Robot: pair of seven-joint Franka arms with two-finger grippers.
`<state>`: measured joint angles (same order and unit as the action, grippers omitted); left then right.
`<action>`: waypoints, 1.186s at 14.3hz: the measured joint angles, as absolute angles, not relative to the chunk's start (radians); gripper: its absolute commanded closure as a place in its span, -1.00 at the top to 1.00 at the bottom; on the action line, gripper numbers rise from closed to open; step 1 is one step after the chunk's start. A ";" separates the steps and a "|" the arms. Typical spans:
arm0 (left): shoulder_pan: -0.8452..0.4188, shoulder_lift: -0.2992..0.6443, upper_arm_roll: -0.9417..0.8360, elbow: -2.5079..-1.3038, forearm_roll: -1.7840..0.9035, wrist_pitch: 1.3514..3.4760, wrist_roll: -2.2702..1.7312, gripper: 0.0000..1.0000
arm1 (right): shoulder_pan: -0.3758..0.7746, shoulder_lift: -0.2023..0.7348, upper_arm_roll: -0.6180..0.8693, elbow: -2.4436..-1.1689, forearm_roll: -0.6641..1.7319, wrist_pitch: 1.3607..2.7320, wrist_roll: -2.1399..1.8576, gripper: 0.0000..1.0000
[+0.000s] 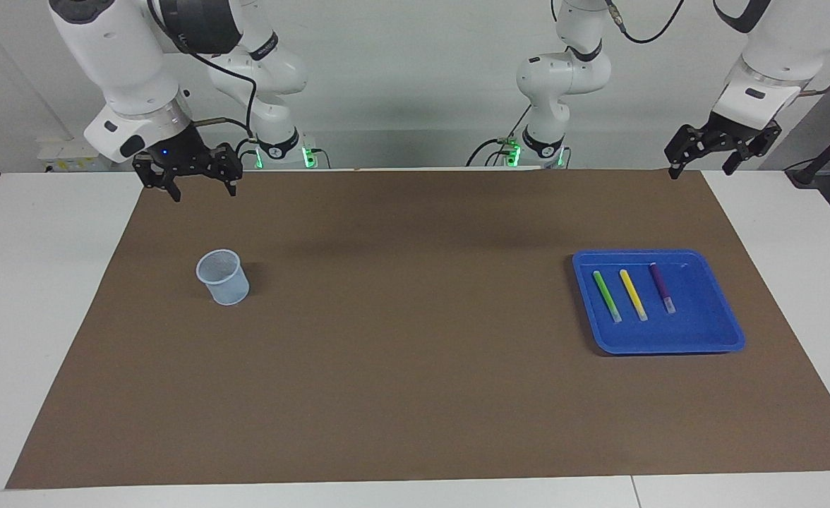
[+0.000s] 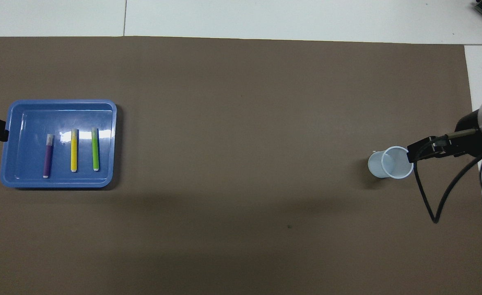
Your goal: Right arm passes pens to left for tray arrangement
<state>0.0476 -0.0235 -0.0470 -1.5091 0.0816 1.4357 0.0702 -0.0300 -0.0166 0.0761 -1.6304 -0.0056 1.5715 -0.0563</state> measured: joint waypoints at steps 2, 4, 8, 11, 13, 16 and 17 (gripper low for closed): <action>0.047 -0.029 -0.047 -1.520 0.064 1.407 0.070 1.00 | -0.030 -0.017 0.076 -1.630 -0.006 1.580 -0.056 1.00; 0.047 -0.039 -0.047 -1.564 0.052 1.417 0.070 1.00 | -0.030 -0.017 0.076 -1.630 -0.006 1.578 -0.056 1.00; 0.014 -0.099 -0.039 -1.724 0.046 1.541 0.056 1.00 | -0.030 -0.017 0.076 -1.630 -0.006 1.565 -0.056 1.00; -0.083 -0.121 0.044 -1.775 0.046 1.572 0.036 1.00 | -0.030 -0.017 0.075 -1.630 -0.006 1.565 -0.056 1.00; -0.103 -0.121 0.072 -1.786 0.046 1.596 0.036 1.00 | -0.030 -0.017 0.073 -1.630 -0.006 1.565 -0.056 1.00; -0.104 -0.115 0.076 -1.803 0.046 1.643 0.036 1.00 | -0.030 -0.017 0.073 -1.630 -0.006 1.565 -0.056 1.00; -0.104 -0.110 0.076 -1.806 0.046 1.660 0.036 1.00 | -0.030 -0.017 0.073 -1.630 -0.006 1.565 -0.056 1.00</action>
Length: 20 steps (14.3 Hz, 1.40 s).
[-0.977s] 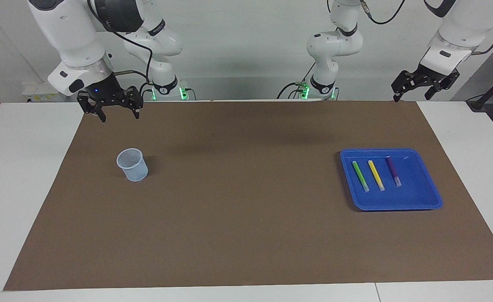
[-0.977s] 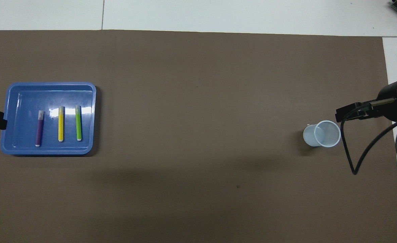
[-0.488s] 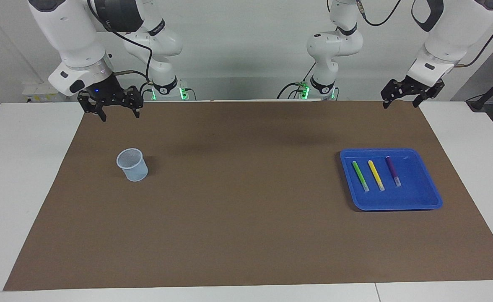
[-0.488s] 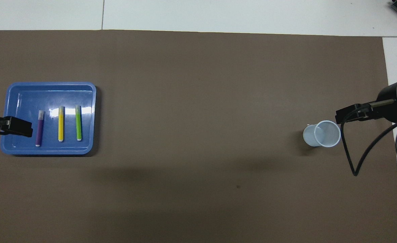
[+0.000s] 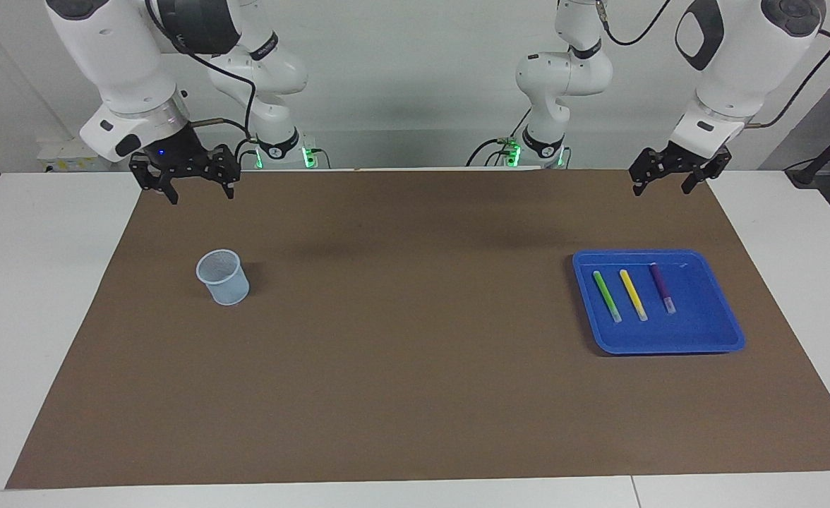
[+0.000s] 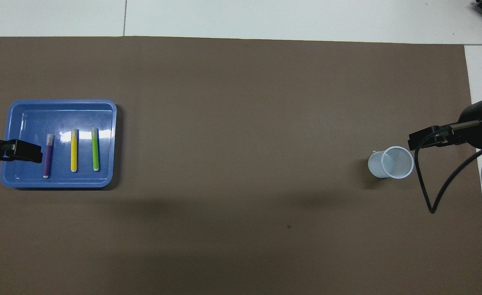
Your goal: Right arm passes pens to left for tray arrangement
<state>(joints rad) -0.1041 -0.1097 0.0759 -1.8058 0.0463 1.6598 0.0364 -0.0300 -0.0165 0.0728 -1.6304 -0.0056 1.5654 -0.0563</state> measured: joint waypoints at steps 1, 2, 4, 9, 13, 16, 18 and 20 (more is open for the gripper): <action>-0.105 -0.103 0.076 -1.808 0.046 1.674 0.036 1.00 | -0.030 -0.017 0.073 -1.630 -0.006 1.565 -0.056 1.00; -0.105 -0.097 0.076 -1.809 0.046 1.682 0.036 1.00 | -0.030 -0.017 0.073 -1.630 -0.006 1.565 -0.056 1.00; -0.105 -0.090 0.076 -1.806 0.046 1.697 0.036 1.00 | -0.030 -0.017 0.073 -1.630 -0.006 1.565 -0.056 1.00; -0.105 -0.068 0.079 -1.699 0.046 1.642 0.036 1.00 | -0.030 -0.017 0.073 -1.630 -0.006 1.565 -0.056 1.00; -0.105 -0.064 0.079 -1.663 0.046 1.599 0.036 1.00 | -0.030 -0.017 0.073 -1.630 -0.006 1.565 -0.056 1.00; -0.105 -0.057 0.079 -1.665 0.046 1.596 0.036 1.00 | -0.030 -0.017 0.073 -1.630 -0.006 1.565 -0.056 1.00; -0.105 -0.055 0.079 -1.665 0.046 1.594 0.036 1.00 | -0.030 -0.017 0.073 -1.630 -0.006 1.565 -0.056 1.00; -0.105 -0.055 0.079 -1.665 0.046 1.594 0.036 1.00 | -0.030 -0.017 0.073 -1.630 -0.006 1.565 -0.056 1.00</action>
